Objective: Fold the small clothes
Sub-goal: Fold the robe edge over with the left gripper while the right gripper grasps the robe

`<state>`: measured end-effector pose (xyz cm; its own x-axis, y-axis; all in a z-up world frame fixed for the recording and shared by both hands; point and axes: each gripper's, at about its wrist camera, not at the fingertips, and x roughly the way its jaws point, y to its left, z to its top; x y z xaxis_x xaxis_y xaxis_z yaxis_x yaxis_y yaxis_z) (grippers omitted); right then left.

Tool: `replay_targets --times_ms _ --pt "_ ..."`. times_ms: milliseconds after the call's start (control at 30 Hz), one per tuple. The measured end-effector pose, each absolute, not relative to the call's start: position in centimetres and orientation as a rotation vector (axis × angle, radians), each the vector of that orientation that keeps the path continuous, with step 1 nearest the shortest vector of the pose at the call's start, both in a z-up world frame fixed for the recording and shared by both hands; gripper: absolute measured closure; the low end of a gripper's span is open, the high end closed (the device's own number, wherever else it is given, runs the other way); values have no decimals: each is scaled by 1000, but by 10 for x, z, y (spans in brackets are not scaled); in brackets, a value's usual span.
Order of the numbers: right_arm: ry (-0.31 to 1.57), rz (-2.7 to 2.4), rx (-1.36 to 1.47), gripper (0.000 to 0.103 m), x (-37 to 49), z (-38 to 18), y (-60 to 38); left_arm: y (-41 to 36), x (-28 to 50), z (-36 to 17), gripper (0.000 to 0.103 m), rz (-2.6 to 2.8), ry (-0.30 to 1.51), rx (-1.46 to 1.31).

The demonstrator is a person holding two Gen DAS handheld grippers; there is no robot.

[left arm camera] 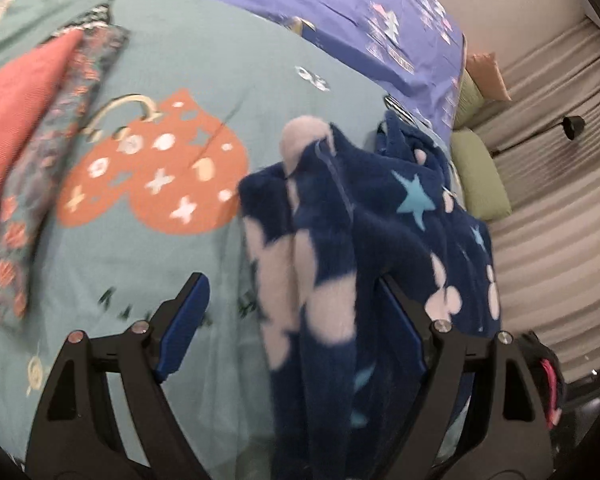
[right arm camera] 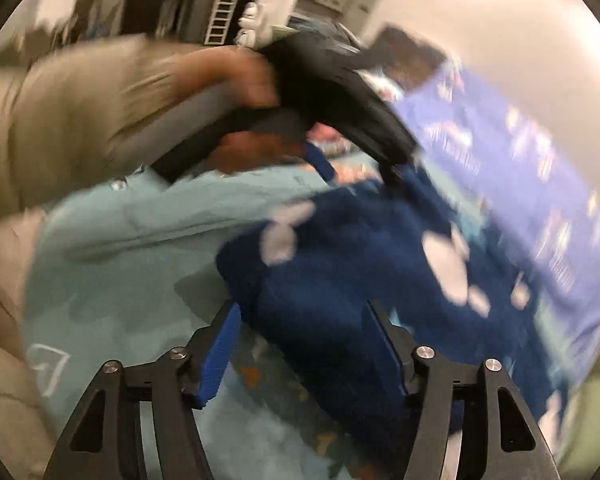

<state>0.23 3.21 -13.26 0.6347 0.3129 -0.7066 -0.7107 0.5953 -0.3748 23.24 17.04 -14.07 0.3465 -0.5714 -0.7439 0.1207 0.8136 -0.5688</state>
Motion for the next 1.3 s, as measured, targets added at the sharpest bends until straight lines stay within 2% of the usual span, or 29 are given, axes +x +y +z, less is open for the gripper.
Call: replay_targets --times_ms 100,367,433,467,500,533,600,667,933,1300 --pt "550 591 -791 28 -6 -146 56 165 245 -150 19 -527 1177 -430" --pt "501 487 -869 28 10 -182 100 163 258 -158 20 -638 1102 -409" --pt "497 422 -851 30 16 -182 104 163 259 -157 32 -671 1064 -403" --pt "509 395 -832 41 22 -182 105 163 258 -157 51 -714 1048 -414" --pt "531 384 -806 61 24 -182 108 164 258 -157 58 -745 1042 -436" --pt "563 366 -763 69 29 -181 105 164 257 -156 60 -745 1028 -439" --pt "573 381 -693 79 30 -172 97 162 252 -151 67 -744 990 -406" --pt "577 419 -601 80 32 -157 87 159 247 -142 70 -724 973 -387" --pt "605 526 -209 81 55 -101 15 122 240 -71 73 -659 899 -271" --pt "527 476 180 82 46 -48 -115 -21 216 23 75 -535 891 91"
